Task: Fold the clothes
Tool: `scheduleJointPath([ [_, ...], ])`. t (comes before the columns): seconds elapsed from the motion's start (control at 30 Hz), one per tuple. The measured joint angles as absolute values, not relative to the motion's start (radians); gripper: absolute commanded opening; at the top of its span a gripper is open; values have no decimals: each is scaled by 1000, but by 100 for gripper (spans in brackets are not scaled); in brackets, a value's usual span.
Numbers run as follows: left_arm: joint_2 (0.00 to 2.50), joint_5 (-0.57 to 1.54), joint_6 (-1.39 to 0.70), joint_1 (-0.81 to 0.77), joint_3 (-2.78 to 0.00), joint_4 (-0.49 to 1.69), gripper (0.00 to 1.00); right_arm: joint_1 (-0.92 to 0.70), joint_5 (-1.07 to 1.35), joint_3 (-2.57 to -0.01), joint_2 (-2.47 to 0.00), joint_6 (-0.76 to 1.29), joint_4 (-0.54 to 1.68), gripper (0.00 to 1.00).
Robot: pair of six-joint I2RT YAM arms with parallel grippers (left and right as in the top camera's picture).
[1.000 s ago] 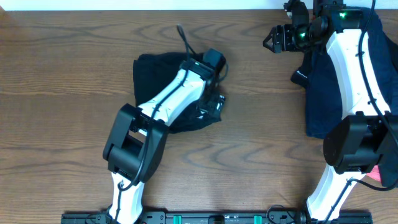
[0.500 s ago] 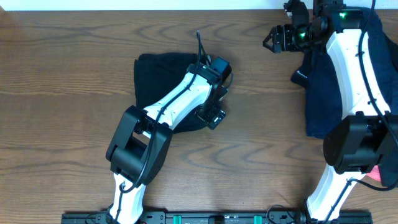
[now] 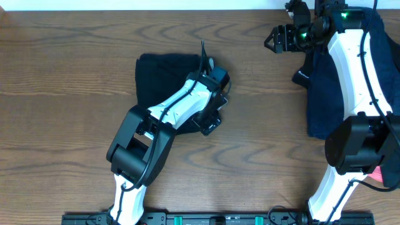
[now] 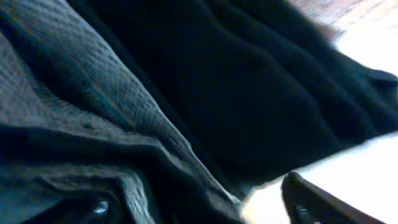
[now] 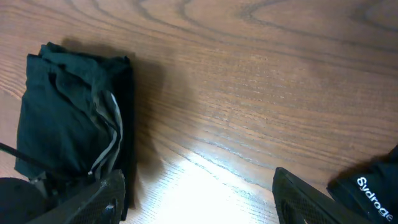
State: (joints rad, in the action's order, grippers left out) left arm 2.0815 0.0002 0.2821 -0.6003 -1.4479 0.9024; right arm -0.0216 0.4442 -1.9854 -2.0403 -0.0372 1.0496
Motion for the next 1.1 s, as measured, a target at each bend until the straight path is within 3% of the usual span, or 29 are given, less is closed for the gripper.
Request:
scheduleJointPath([
  [0.07,2082,-18,289,-600,-1432,869,57,-22,444,-1985,-2040,-37,1047,74],
  [0.13,2077,-27,290,-600,-1422,837,49,-22,443,-1985,-2040,-37,1047,74],
  [0.37,2069,-64,226,-599,-1404,694,31,-22,426,-1985,-2040,-37,1047,74],
  [0.57,2072,-110,100,-549,-1398,582,29,-22,424,-1985,-2040,-37,1046,74],
  [1.1,2091,-139,-360,-162,-1378,93,29,-22,418,-1985,-2040,-32,1047,73],
])
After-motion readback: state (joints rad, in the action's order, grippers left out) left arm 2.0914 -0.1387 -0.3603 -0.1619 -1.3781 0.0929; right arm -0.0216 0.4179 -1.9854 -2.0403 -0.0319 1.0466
